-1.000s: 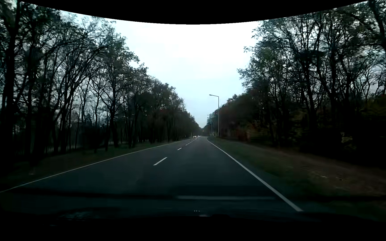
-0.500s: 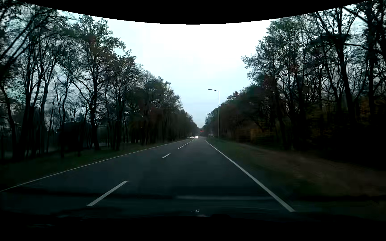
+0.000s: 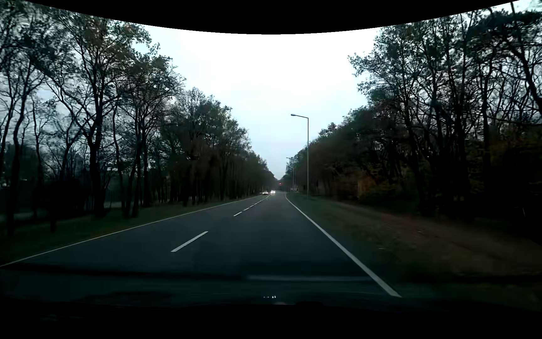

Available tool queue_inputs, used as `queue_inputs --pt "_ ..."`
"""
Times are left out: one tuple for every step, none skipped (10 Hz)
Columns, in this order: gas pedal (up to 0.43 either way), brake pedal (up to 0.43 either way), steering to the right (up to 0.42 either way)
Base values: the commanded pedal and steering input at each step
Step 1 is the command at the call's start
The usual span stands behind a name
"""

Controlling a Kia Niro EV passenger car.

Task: Follow the waypoints while adhering to traffic rules and regulations

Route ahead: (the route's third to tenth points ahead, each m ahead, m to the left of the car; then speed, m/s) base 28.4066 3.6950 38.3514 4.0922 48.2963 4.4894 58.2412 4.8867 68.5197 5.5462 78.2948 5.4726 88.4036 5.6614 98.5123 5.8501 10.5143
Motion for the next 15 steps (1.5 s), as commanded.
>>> queue_inputs --pt "0.000 0.256 0.006" --pt "0.000 0.256 0.006" --pt "0.000 0.262 0.006" --pt "0.000 0.262 0.006" --pt "0.000 0.262 0.005" --pt "0.000 0.262 0.004" --pt "0.000 0.262 0.004" --pt "0.000 0.262 0.003" --pt "0.000 0.262 0.003" --pt "0.000 0.262 0.003" --pt "0.000 0.262 0.003" --pt "0.000 0.262 0.003" --pt "0.000 0.256 0.000" --pt "0.000 0.250 -0.005" --pt "0.000 0.238 -0.006"
